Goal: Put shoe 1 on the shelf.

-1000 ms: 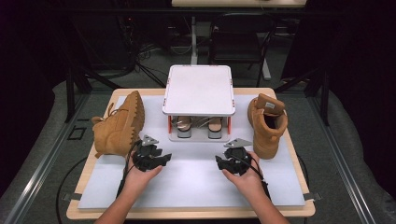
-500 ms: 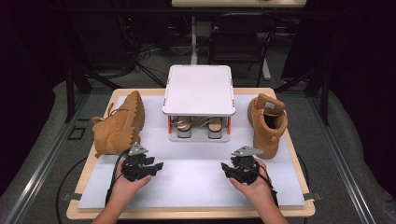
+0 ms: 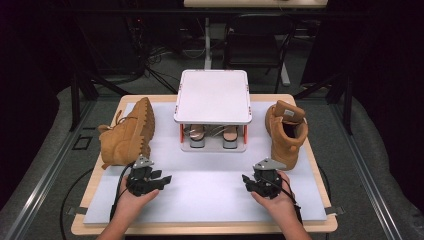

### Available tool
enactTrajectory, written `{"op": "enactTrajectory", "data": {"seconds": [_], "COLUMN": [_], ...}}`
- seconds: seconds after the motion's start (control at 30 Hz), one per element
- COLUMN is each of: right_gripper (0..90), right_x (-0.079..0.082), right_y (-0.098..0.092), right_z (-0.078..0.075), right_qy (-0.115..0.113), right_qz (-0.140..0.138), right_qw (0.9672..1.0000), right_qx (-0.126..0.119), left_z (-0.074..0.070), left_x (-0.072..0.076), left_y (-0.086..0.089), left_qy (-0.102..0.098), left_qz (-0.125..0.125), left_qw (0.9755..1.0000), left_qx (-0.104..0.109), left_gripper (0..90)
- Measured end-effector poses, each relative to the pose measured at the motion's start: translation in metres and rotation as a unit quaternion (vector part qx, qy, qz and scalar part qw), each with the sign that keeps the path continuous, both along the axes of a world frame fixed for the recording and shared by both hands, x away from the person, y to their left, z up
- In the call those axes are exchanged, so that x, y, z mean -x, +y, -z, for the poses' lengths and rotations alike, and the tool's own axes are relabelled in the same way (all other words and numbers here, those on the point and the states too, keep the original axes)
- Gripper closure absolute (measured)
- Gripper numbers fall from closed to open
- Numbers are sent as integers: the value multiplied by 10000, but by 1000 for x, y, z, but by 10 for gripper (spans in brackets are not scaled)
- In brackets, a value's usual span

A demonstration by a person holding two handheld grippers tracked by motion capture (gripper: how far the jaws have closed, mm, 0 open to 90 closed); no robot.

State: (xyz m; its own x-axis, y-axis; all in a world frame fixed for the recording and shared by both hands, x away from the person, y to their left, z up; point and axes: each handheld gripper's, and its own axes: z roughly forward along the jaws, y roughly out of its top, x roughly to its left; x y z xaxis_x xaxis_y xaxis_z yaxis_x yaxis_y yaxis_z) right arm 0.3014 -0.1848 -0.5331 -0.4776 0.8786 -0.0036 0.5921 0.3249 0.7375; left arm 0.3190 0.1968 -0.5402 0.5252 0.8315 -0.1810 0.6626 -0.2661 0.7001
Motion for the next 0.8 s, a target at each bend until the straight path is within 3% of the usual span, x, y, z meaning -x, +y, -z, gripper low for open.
{"op": "enactTrajectory", "data": {"seconds": [0.3,0.4,0.53,0.8], "right_gripper": [387,350,328,473], "right_x": [1,0,-1,-3], "right_y": [5,5,6,3], "right_z": [0,2,4,6], "right_qy": [72,239,210,311], "right_qz": [-270,-242,-137,3], "right_qw": [9996,9993,9995,9995], "right_qx": [-91,-176,-210,49], "left_z": [-3,-7,-10,-18], "left_x": [1,1,0,0], "left_y": [0,3,9,22], "left_qy": [-41,-83,-29,-59], "left_qz": [6,-16,-62,-135], "left_qw": [10000,10000,10000,9999], "left_qx": [-26,-12,36,64], "left_gripper": [467,467,484,527]}}
